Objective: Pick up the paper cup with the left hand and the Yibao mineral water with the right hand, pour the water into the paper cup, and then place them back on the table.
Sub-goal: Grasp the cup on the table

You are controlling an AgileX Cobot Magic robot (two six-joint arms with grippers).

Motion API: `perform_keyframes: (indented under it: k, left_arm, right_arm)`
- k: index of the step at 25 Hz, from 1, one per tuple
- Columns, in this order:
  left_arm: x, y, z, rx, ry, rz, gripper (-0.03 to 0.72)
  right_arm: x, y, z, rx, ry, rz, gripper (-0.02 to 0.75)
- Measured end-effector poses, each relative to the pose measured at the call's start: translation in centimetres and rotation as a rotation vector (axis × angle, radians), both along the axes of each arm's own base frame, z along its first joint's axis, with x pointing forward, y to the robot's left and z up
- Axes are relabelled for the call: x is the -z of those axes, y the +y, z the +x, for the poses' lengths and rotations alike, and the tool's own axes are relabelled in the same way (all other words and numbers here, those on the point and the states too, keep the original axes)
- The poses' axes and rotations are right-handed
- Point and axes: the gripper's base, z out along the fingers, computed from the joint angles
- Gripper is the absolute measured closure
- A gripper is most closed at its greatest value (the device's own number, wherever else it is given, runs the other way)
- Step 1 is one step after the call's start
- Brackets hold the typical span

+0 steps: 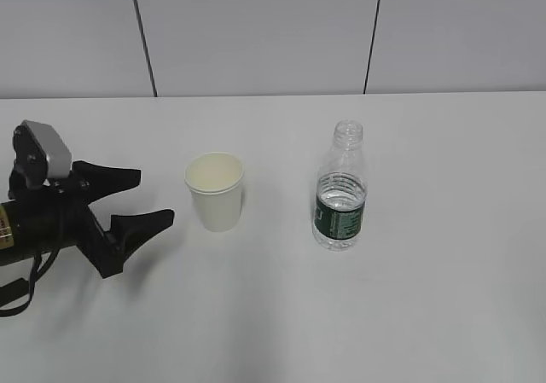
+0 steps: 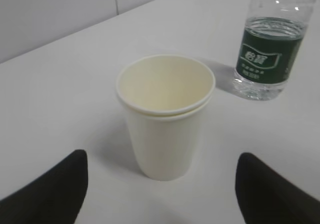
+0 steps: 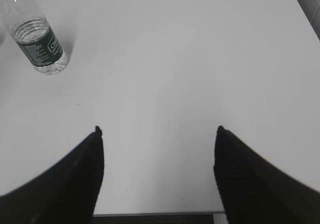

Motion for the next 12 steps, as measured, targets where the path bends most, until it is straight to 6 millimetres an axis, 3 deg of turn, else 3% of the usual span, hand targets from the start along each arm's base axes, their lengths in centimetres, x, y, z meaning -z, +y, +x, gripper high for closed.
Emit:
perform_keyframes:
  k: [4,12]
  left_arm:
    - [0.8,-0.5,1.0,0.091,-0.006,0.020,0.135]
    - [1.3,-0.6,3.2,0.108,-0.034,0.024,0.135]
  right_arm:
    - [0.0,0.0,0.0,0.000,0.000,0.000,0.200]
    - [0.0,0.0,0.0,0.000,0.000,0.000,0.200]
